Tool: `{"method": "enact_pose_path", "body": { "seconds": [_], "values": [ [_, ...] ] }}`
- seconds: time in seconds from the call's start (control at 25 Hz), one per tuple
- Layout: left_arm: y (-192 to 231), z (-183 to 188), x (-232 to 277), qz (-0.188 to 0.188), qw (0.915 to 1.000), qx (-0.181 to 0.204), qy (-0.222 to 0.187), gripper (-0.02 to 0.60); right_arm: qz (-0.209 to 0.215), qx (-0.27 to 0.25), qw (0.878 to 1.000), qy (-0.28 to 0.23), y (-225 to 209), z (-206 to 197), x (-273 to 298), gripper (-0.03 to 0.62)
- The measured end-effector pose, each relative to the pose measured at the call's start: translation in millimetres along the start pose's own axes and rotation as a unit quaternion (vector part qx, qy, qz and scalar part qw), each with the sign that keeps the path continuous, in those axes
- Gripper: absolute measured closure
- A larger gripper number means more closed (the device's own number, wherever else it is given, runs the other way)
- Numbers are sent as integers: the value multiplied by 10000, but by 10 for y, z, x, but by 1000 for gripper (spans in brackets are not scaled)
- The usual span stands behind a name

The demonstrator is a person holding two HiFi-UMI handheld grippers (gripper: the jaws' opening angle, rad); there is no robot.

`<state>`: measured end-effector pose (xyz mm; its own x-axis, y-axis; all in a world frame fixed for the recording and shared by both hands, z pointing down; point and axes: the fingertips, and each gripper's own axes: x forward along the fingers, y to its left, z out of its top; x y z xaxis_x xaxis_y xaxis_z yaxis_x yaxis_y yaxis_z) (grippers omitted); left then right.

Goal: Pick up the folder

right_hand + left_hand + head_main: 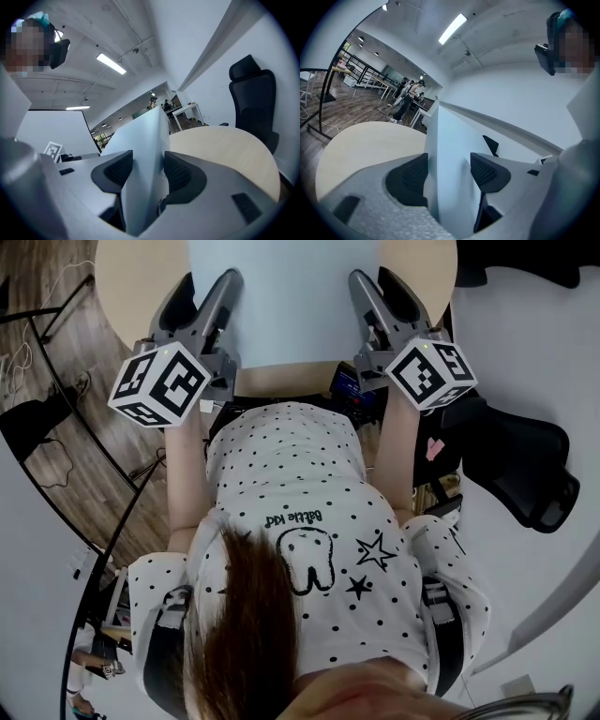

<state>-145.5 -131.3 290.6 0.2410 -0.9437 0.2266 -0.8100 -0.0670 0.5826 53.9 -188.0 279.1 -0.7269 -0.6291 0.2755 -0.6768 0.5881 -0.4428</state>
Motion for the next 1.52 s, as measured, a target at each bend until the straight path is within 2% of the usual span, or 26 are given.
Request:
{"method": "enact_pose_path", "body": {
  "seconds": [0.72,1.2,1.52],
  "values": [
    [-205,381,-173,-113,9982,259,-537,300,247,-303,9986,-349,231,334,-44,391],
    [-332,542,-322,-124,9967,341,-731,301,331,-447,9968,-577,387,504,-130,393],
    [-455,625,-372,-160,9948,547,-843,301,362,-510,9953,-734,448,604,-233,393]
  ]
}}
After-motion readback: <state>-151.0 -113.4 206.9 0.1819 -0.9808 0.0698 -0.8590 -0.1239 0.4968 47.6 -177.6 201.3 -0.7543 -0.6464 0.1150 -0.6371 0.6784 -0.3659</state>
